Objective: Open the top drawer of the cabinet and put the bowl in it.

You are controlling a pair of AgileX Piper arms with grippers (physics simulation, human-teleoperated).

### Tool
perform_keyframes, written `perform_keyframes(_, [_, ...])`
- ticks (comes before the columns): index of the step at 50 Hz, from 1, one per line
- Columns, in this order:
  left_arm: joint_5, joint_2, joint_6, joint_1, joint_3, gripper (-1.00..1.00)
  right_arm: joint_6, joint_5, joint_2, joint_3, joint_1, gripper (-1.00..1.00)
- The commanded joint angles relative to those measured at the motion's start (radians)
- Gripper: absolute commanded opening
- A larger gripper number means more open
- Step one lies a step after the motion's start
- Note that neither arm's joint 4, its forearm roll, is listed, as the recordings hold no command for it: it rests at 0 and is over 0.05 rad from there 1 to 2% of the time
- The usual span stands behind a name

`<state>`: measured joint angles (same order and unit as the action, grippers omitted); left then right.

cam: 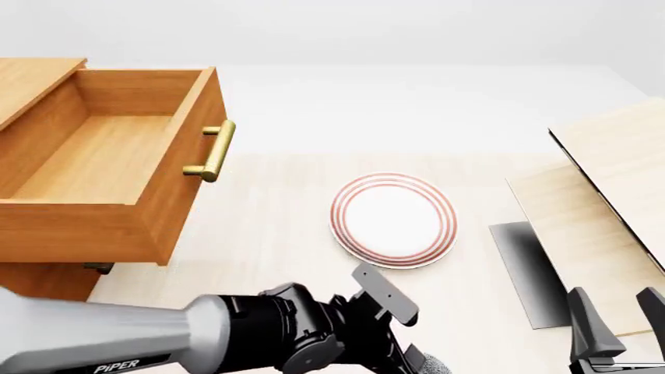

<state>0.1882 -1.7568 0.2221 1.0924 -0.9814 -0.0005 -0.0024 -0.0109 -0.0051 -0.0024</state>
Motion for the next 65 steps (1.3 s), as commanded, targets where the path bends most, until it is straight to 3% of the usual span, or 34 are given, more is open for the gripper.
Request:
perform_keyframes(1, [-0.010, -0.038, 0.016, 0.020, -0.013, 1.00, 0.000, 0.000, 0.002, 0.001, 0.000, 1.00])
perform_keyframes(58, [-0.093, -0.145, 0.083, 0.061, -0.010, 1.00, 0.000, 0.000, 0.002, 0.001, 0.000, 1.00])
perform_keyframes(59, [-0.094, -0.146, 0.080, 0.063, -0.010, -1.00, 0.000, 0.000, 0.002, 0.001, 0.000, 1.00])
perform_keyframes(65, [-0.094, -0.131, 0.078, 0.056, 0.000, -1.00, 0.000, 0.000, 0.002, 0.001, 0.001, 1.00])
